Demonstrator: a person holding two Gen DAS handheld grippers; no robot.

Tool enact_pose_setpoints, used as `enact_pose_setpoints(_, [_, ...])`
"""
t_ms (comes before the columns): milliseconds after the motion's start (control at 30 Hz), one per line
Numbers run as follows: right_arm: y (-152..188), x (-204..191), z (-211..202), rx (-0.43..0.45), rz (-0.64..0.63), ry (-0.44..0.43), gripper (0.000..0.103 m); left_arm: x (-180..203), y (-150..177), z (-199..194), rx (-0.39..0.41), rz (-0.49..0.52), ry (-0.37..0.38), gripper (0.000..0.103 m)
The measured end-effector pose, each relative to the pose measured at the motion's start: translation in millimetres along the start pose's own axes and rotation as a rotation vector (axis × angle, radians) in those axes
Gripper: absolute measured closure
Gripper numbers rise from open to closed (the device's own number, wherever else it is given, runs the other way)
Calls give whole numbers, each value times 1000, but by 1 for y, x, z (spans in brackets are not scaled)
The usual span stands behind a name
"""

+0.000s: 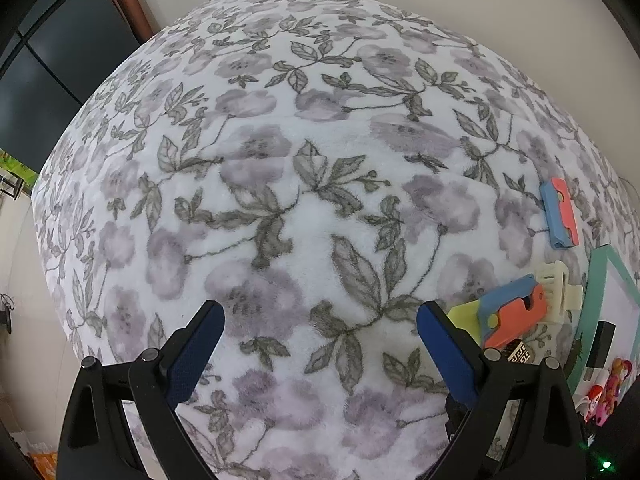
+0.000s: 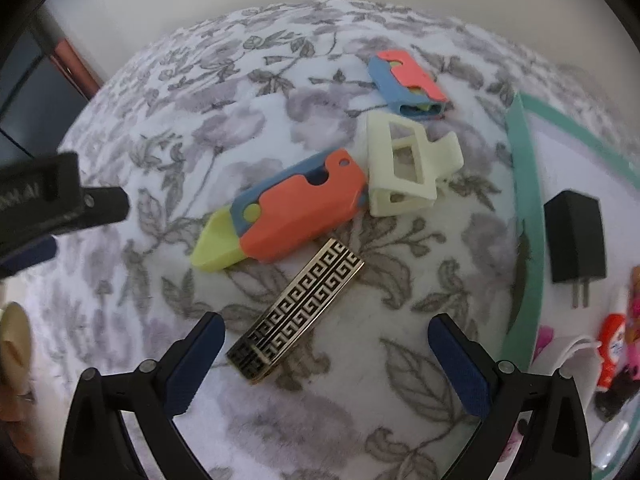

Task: Organize rigid objects
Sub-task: 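Grasp the black-gold patterned bar with the right tool, then grasp the orange-blue toy knife with the left tool while the right tool holds the bar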

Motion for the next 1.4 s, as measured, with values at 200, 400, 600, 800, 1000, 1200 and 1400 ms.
enact_pose_setpoints(200, [0, 13, 1, 17, 16, 71, 2, 7, -2, 3, -8, 16, 15, 6])
enact_pose_setpoints(400, [-2, 20, -5, 32, 4, 87, 9, 25, 0, 6, -15, 77, 27, 6])
enact_pose_setpoints(600, [-2, 35, -16, 60, 47, 88, 20, 38, 1, 6, -18, 119, 29, 6])
enact_pose_setpoints(800, [-8, 31, -14, 96, 67, 87, 36, 39, 1, 4, -18, 117, 30, 6])
enact_pose_setpoints(1000, [-13, 44, -17, 123, 124, 75, 62, 47, 1, 5, -25, 136, 65, 6])
enact_pose_setpoints(1200, [-16, 58, -20, 122, 175, 36, 75, 60, 6, 6, -18, 194, 64, 6])
enact_pose_setpoints(1400, [-20, 72, -24, 125, 207, 7, 81, 71, 13, 14, -41, 237, 64, 6])
Point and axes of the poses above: each gripper's, at about its wrist camera, not at the fingertips, and z roughly the way its jaws point, x to its right, y to its underside, the point moved 5 cm from there along z, roughly the way its jaws point, and after that the axes turned 4 degrees about -x, right-handed, at the moved point
